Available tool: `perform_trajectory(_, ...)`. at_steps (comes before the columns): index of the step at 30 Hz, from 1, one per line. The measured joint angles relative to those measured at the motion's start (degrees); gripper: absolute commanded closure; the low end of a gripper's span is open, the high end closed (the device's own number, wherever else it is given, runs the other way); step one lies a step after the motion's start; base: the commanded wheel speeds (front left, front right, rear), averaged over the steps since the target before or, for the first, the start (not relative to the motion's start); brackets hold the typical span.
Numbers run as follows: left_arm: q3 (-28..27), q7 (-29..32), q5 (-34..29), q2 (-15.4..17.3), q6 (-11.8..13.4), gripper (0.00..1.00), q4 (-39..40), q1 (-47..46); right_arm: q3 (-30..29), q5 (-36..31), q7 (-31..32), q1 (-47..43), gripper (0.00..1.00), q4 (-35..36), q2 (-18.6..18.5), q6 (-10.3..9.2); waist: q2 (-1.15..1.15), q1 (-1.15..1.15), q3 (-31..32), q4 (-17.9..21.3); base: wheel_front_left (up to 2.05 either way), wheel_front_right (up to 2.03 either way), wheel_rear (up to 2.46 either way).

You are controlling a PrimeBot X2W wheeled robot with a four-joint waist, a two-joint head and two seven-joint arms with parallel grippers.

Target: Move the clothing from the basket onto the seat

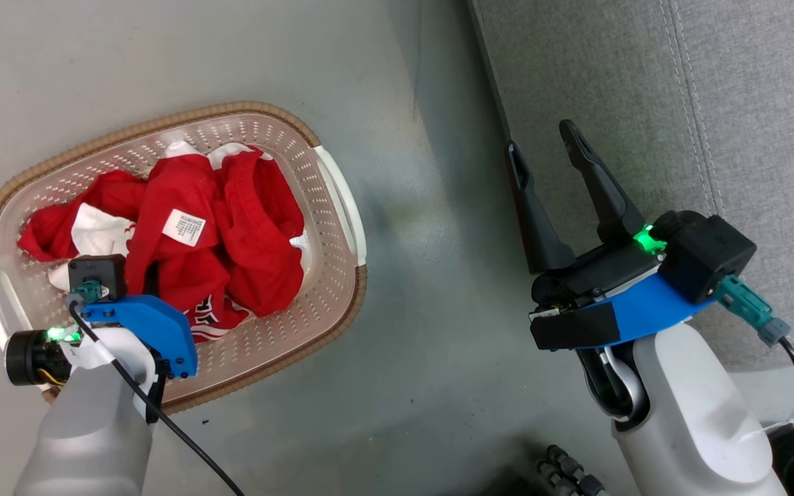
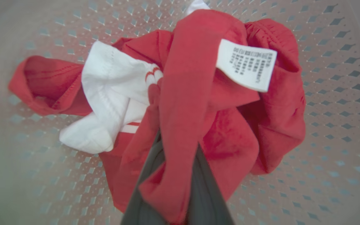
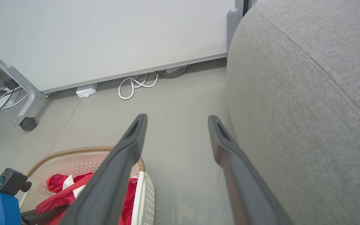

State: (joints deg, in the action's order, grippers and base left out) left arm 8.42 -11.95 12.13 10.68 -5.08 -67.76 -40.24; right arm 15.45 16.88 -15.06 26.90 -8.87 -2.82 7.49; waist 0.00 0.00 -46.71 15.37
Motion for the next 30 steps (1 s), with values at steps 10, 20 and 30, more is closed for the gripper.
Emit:
perform_trajectory(10,1.0,-0.7,0.6,-0.3,-0.5,1.0,-1.8,-0.5,0.2,-0.1,0.0,0.1,0.0,-0.4,0.0,0.0,0.0,0.0,0.6,-0.2,0.0,0.0,0.0)
perform_trajectory(20,2.9,-1.6,0.9,-2.1,-1.0,1.0,-3.2,0.5,-0.1,-1.2,0.0,-0.2,0.0,-2.0,0.0,-0.01,0.0,0.0,5.3,-1.0,0.0,0.0,0.0)
perform_trajectory(30,6.1,-2.6,0.5,-5.5,-1.9,1.0,-3.4,4.1,-0.9,-3.3,0.0,-4.7,0.0,-5.3,0.0,0.0,0.0,-0.01,16.5,-3.8,0.0,0.0,0.0)
